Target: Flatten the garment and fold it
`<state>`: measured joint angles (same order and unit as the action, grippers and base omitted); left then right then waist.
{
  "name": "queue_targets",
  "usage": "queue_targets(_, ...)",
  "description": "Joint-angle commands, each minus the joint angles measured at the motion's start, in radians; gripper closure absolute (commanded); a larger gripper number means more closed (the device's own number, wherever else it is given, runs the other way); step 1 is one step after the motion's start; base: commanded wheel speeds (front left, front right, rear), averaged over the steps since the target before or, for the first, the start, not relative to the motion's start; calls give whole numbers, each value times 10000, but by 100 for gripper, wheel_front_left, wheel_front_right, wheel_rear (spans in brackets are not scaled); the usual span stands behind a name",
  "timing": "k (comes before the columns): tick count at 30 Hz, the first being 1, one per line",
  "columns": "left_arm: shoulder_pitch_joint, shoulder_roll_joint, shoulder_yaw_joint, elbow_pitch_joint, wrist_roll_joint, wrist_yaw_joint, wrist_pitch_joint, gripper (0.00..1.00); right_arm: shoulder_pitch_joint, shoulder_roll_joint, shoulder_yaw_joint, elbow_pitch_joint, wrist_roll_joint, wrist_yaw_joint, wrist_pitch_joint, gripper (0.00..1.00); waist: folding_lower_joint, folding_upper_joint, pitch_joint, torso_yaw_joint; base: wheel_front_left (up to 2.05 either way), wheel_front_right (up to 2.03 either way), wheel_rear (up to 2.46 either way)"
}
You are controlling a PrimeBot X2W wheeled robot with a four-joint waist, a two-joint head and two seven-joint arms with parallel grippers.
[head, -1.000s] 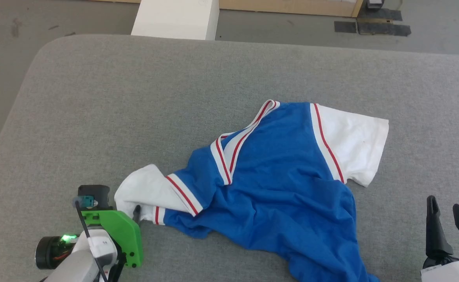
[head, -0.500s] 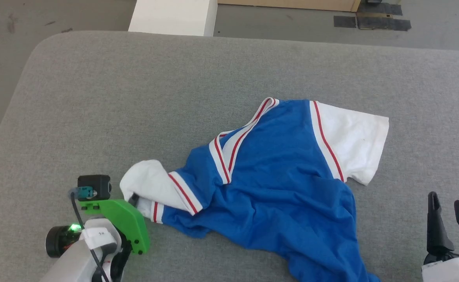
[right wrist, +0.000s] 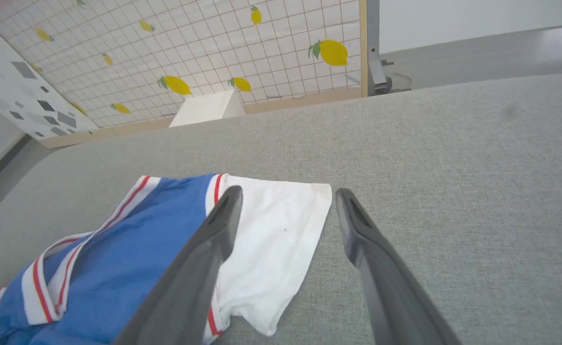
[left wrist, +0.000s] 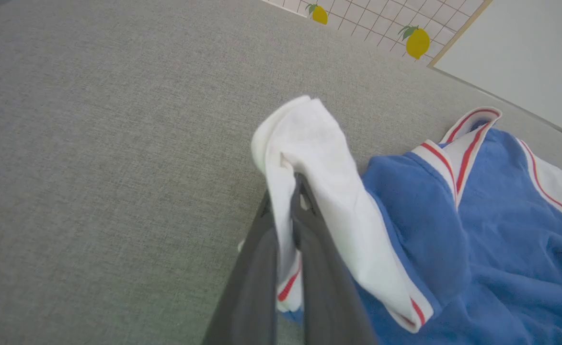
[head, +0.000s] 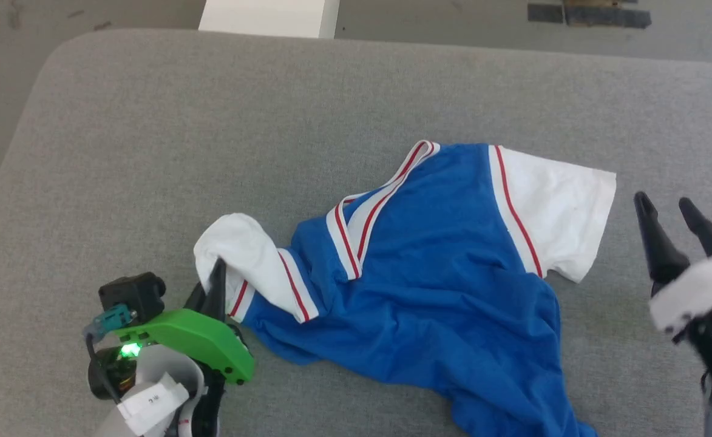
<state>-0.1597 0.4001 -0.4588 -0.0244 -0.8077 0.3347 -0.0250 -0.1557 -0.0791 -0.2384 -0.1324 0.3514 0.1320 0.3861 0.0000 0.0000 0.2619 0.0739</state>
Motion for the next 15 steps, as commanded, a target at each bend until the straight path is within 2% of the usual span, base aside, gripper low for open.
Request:
queue_targets(1,21,-66,-50,-129,130,60,-36,100,-428,-91,-140,179,-149,-13,727,0,0,0,296,75,0,0,0)
queue_targets(4,-161,-164,-162,-306,253,90,-67,100,-1229,-318,-266,601,-552,-13,2481,0,0,0,597,212,0,0,0)
queue_targets(7,-363,-272,-294,-331,337,66,-55,100,-1758,-460,-321,1034,-891,-13,3731,0,0,0,875,387,0,0,0)
queue_targets(10,-560,-402,-426,-253,383,7,-47,100,-2260,-433,-390,1382,-956,-13,4264,0,0,0,1132,588,0,0,0)
queue_targets(15,-811,-590,-638,12,460,-107,-68,100,-2585,-530,-559,1972,-1246,-13,4388,0,0,0,1442,904,0,0,0)
